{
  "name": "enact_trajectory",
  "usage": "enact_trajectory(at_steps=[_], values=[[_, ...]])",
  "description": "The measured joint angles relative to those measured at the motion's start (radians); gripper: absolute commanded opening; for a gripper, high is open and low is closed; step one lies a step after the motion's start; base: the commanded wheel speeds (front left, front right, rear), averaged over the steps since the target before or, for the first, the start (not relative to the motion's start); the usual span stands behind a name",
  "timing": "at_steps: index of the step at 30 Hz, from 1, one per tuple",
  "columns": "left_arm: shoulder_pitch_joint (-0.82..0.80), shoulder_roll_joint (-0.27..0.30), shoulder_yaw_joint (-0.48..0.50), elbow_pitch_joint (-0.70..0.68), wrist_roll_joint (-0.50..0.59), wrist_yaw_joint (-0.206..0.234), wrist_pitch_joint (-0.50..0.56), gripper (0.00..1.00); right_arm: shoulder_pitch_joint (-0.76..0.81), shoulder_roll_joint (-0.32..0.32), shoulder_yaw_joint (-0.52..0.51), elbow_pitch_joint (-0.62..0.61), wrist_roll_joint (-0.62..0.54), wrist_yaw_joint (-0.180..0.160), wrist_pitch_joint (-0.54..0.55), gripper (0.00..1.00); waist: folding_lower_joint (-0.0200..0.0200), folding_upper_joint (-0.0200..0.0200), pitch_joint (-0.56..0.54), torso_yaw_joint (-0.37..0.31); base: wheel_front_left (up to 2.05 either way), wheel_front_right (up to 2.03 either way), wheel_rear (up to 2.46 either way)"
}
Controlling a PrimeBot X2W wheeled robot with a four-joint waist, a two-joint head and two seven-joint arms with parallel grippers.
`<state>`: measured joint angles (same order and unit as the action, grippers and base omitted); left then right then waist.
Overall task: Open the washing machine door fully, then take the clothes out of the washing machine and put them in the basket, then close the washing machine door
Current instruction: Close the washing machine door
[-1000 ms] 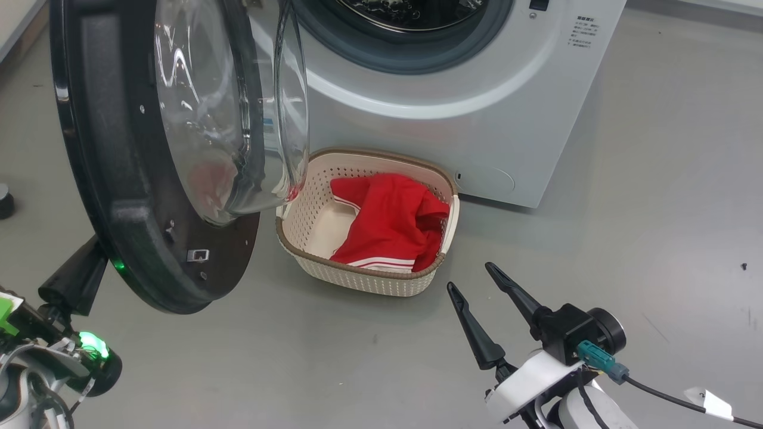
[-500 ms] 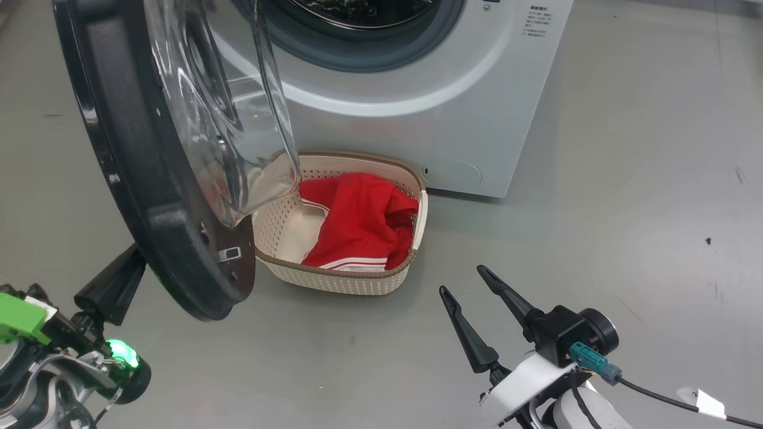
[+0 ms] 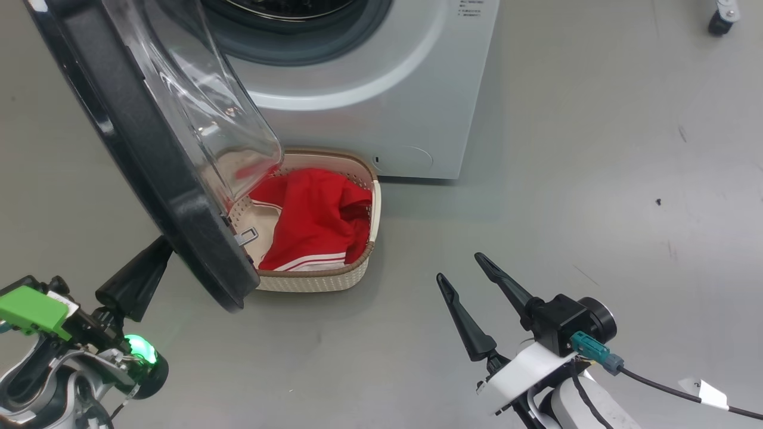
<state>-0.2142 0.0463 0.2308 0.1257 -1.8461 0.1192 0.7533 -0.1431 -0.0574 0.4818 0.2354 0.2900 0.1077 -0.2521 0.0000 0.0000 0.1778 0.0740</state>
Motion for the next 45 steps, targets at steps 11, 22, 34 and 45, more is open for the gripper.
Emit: enact_trajectory(at_steps=[11,22,34,45], values=[[-0.002,-0.004,-0.004,-0.004,-0.021,0.0,-0.045,0.0,-0.021,0.0,-0.002,-0.005,0.009,-0.014,0.0,1.0,0.0,0.0,0.031,-0.114,0.0,0.0,0.0],[-0.023,-0.007,0.017,-0.002,-0.056,0.0,-0.105,0.0,-0.033,0.0,0.006,-0.014,0.025,-0.021,0.0,1.0,0.0,0.0,0.055,-0.229,0.0,0.0,0.0],[-0.077,-0.009,0.047,-0.003,-0.061,0.001,-0.178,0.0,-0.035,0.001,0.02,-0.03,0.053,-0.031,0.0,1.0,0.0,0.0,0.083,-0.353,0.0,0.0,0.0],[-0.14,-0.01,0.086,0.003,-0.061,0.008,-0.246,0.0,-0.041,0.001,0.033,-0.046,0.084,-0.041,0.0,1.0,0.0,0.0,0.116,-0.462,0.0,0.0,0.0]])
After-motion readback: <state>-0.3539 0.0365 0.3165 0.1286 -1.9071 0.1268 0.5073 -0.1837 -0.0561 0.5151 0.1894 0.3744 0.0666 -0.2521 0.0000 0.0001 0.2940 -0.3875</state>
